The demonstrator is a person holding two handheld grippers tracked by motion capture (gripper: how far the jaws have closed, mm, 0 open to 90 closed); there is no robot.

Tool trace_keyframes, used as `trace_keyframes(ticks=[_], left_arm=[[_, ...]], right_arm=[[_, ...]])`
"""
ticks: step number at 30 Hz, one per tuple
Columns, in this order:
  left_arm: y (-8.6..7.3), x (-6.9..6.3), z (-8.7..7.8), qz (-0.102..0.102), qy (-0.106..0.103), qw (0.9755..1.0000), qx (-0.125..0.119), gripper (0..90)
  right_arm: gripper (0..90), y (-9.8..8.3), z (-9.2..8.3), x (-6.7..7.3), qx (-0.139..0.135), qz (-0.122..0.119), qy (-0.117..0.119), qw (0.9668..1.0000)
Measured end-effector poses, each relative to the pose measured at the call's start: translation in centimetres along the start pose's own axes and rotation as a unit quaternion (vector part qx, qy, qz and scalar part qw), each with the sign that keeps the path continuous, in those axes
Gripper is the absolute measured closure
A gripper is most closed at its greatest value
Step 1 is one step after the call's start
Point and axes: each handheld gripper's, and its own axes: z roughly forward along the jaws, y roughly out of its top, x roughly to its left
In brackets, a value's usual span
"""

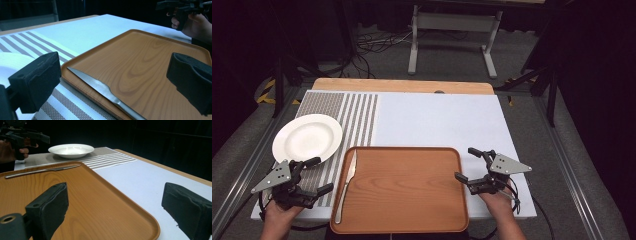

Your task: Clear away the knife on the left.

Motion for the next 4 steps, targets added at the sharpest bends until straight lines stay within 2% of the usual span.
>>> trace_keyframes(ticks=[1, 4], left_arm=[[0.05, 0.03, -0.01, 0.006, 0.001, 1.0, 0.001, 0.5], [0.04, -0.09, 0.09, 0.004, 0.0, 1.0, 0.004, 0.5]], right_arm=[[7.7, 0.0, 0.0, 0.0, -0.001, 0.0, 0.0, 1.0], [7.7, 0.0, -0.01, 0.01, -0.001, 0.0, 0.0, 1.0]])
